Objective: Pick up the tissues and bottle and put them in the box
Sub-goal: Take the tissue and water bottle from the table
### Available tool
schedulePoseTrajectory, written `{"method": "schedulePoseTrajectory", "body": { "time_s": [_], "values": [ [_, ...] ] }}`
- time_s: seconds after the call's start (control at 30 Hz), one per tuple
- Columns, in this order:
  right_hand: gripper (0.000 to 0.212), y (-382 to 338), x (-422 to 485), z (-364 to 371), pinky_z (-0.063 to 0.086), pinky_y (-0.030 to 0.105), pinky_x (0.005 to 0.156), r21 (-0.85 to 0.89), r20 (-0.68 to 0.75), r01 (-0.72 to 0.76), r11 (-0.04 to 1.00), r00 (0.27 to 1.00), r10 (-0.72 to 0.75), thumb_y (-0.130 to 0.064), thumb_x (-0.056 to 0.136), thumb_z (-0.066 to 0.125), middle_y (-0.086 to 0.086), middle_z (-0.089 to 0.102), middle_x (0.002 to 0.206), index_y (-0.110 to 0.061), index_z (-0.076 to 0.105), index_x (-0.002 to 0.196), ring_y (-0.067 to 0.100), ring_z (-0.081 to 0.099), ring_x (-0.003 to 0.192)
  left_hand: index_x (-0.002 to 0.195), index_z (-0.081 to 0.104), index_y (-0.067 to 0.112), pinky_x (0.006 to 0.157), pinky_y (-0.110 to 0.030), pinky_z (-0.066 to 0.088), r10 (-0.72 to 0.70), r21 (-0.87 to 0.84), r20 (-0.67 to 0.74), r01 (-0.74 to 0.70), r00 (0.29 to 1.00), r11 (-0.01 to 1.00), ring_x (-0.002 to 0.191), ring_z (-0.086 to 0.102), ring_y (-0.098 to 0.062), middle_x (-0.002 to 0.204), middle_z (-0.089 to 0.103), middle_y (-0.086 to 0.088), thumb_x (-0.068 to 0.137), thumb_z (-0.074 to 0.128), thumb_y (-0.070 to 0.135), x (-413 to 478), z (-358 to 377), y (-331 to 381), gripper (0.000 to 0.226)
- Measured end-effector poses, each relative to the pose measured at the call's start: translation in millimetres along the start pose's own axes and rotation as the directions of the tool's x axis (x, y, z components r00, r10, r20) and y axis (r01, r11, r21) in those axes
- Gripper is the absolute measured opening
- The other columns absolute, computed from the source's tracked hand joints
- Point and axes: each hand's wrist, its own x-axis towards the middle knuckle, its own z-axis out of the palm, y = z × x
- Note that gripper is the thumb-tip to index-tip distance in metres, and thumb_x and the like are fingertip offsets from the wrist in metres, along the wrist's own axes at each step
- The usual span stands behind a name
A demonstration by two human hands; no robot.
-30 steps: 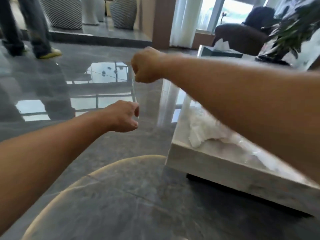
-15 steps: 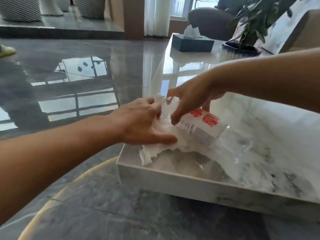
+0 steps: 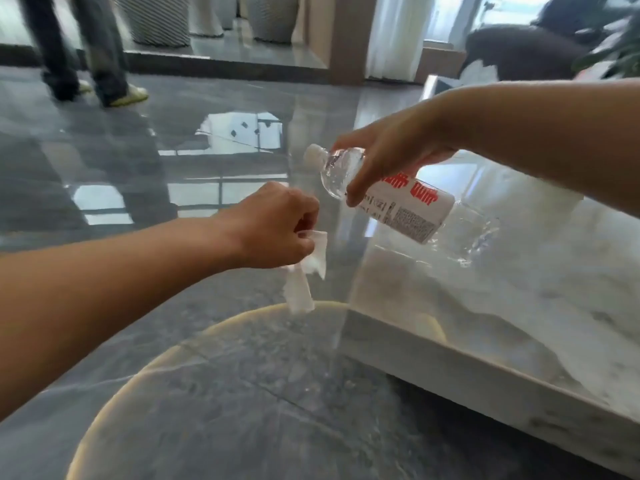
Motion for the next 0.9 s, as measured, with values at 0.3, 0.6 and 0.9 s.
{"method": "schedulePoseTrajectory", "body": {
  "time_s": [0.3,0.6,0.9],
  "values": [
    [0.067,-240.0,64.8,120.1,0.06,0.055,0.073,-0.095,0.201,0.323,0.942,0.933,-0.3,-0.025,0.071,0.081,0.009,0.072,0.085,-0.03,0.046,0.128,0.022,0.074,0.061,0.068,0.054,0.023,0.063,-0.027,0.039,-0.565,0.238,0.033,0.543,0.824,0.805,0.07,0.053,-0.021,0.071,0.058,0.002,0.073,0.062,0.016,-210.7,-74.9,-176.3,0.011],
    [0.049,-410.7,88.8,294.5,0.059,0.056,0.077,0.177,0.32,0.467,0.866,0.805,-0.5,-0.039,0.072,0.077,0.017,0.073,0.097,-0.01,0.061,0.108,0.035,0.073,0.081,0.066,0.068,0.011,0.042,-0.022,0.049,-0.937,-0.079,0.072,0.938,0.342,0.337,0.047,0.057,-0.016,0.063,0.064,-0.008,0.075,0.066,0.005,-437.3,-142.3,-279.1,0.011],
    [0.044,-505.7,81.9,411.5,0.059,0.054,0.082,0.471,0.333,0.404,0.784,0.742,-0.583,-0.041,0.076,0.073,0.017,0.073,0.097,-0.01,0.063,0.106,0.033,0.072,0.084,0.069,0.065,0.006,0.045,-0.027,0.053,-0.963,-0.08,0.266,0.994,-0.048,-0.072,0.056,0.055,-0.023,0.066,0.055,-0.012,0.071,0.066,-0.002,-585.0,-98.6,-299.6,0.008]
  ]
}}
